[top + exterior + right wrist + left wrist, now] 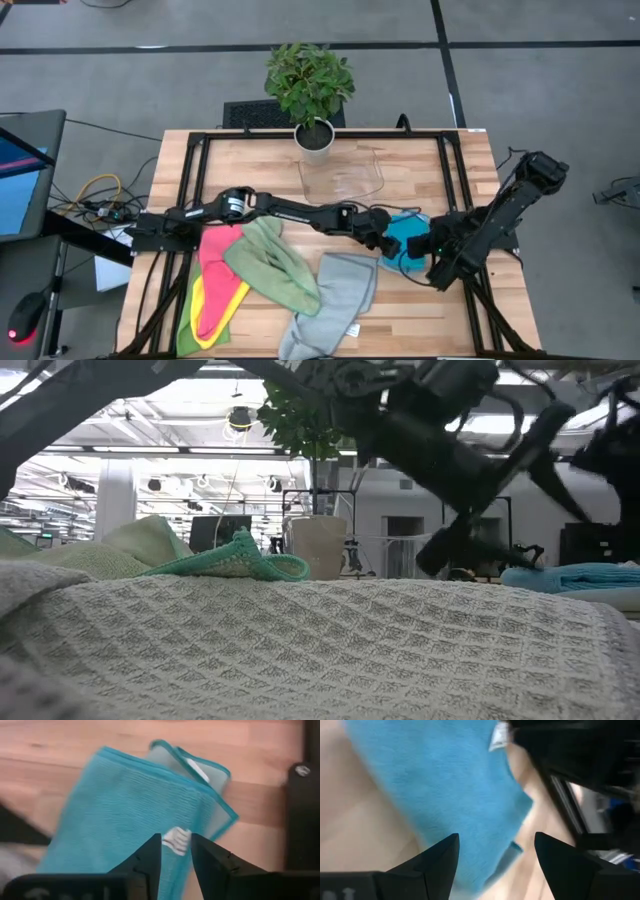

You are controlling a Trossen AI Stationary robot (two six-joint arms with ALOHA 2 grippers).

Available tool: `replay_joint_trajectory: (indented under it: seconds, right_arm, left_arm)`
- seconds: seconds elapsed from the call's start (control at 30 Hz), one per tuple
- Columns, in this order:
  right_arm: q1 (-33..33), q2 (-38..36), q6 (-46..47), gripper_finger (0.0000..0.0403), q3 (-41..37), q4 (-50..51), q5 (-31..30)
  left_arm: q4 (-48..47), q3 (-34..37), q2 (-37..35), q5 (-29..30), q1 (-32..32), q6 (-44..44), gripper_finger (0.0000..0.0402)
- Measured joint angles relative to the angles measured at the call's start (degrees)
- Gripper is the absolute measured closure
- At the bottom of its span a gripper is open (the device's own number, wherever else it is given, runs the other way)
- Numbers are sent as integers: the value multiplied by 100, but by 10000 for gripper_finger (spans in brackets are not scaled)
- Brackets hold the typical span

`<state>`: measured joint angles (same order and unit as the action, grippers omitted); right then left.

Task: Fold microfiber towels
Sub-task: Stack the blue microfiber cloth on top of the light blue microfiber cloth

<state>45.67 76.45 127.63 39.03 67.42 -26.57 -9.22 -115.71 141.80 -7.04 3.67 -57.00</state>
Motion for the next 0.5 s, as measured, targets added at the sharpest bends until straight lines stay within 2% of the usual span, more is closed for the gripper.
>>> replay_joint_trajectory:
  seconds: [0.13,0.27,0.37,0.5]
  right_arm:
    - [-44,435,-39,285,2,-196,301]
    - [-68,784,-277,286,-2,-408,595]
    - [-69,772,-358,282,77,-384,699]
    - [10,458,-182,269,341,236,615]
  left_arm:
    - [-479,16,141,-143,20,-25,150]
    - [-509,9,179,-364,-49,98,150]
    - [-447,-30,167,-797,-181,43,150]
    - [-585,-361,16,-1089,-336,100,150]
